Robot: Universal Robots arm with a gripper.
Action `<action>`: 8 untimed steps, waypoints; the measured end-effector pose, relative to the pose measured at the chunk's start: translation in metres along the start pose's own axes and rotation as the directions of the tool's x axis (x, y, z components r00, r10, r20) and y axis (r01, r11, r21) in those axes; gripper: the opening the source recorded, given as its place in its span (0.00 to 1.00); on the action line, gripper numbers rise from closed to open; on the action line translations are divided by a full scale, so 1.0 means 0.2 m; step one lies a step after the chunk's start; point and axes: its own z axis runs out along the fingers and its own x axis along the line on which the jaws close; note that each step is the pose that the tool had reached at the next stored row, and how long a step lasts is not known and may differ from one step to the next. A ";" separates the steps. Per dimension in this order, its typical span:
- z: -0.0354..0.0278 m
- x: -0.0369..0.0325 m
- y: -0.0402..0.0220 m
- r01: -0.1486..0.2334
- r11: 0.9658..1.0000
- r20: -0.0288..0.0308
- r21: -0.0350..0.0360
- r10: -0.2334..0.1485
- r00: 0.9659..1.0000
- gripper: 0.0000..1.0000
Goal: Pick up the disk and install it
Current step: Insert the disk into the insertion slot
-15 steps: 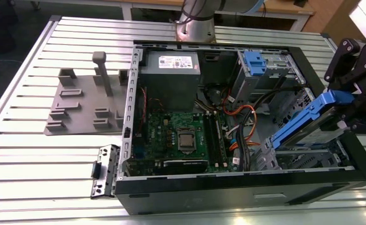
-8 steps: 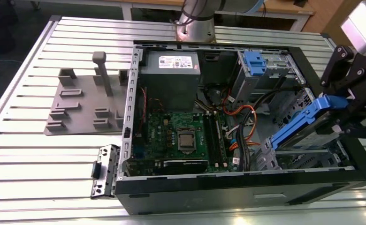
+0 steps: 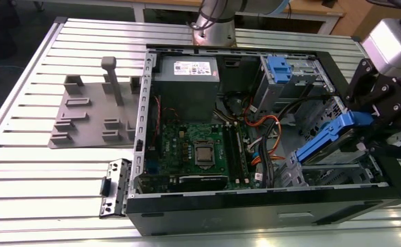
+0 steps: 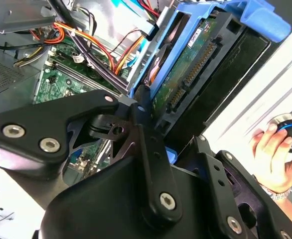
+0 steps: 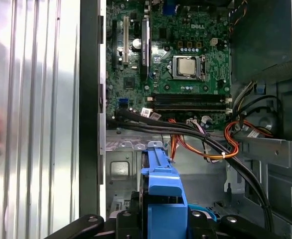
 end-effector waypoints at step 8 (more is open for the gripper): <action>0.066 0.006 -0.003 0.000 1.000 0.000 0.000 0.000 1.000 0.36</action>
